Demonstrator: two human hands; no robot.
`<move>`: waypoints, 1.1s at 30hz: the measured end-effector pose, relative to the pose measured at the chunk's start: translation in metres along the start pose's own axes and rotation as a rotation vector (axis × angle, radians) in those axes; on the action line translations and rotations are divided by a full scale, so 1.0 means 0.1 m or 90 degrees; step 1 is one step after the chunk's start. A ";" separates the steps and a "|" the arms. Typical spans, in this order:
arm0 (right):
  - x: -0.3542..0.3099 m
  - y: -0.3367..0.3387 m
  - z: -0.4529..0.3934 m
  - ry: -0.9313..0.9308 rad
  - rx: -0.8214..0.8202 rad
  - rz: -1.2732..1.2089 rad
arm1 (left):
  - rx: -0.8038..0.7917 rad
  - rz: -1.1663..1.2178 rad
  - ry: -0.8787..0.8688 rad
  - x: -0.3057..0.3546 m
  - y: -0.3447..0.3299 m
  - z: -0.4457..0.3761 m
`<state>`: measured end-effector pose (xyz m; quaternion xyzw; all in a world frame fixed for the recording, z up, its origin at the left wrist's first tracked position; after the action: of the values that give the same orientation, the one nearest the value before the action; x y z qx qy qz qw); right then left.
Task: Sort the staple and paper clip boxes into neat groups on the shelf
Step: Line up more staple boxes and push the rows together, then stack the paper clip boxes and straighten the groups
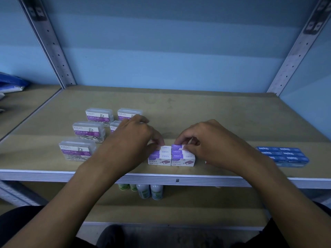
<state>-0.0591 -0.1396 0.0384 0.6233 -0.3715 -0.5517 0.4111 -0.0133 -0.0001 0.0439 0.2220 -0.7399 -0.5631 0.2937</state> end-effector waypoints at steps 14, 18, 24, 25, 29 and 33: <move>-0.01 -0.05 0.01 0.022 -0.052 0.013 | -0.048 -0.011 -0.003 0.01 -0.06 0.05; -0.01 -0.13 -0.02 0.018 -0.072 0.045 | -0.040 -0.027 -0.036 0.03 -0.08 0.04; -0.02 -0.14 -0.05 0.018 -0.070 0.044 | -0.018 -0.022 -0.056 0.03 -0.10 0.02; -0.02 -0.14 -0.05 0.016 -0.076 0.040 | -0.022 -0.018 -0.053 0.02 -0.10 0.02; -0.07 -0.03 -0.10 0.014 -0.067 0.018 | 0.026 0.005 -0.065 -0.13 0.08 0.07; -0.26 0.08 -0.25 0.044 0.011 -0.006 | 0.143 0.011 -0.052 -0.41 0.42 0.15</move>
<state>-0.0374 -0.1159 0.0569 0.6474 -0.3588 -0.5289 0.4153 0.0061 0.0492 0.0742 0.2238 -0.8116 -0.4826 0.2415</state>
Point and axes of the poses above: each hand's wrist, its own z-axis away from the middle knuckle, its own y-axis out of the back of the hand, x = y × z, the point moved 9 cm from there along -z, towards the middle knuckle, and after that the axes turned 1 degree about y, right-handed, at the moved point
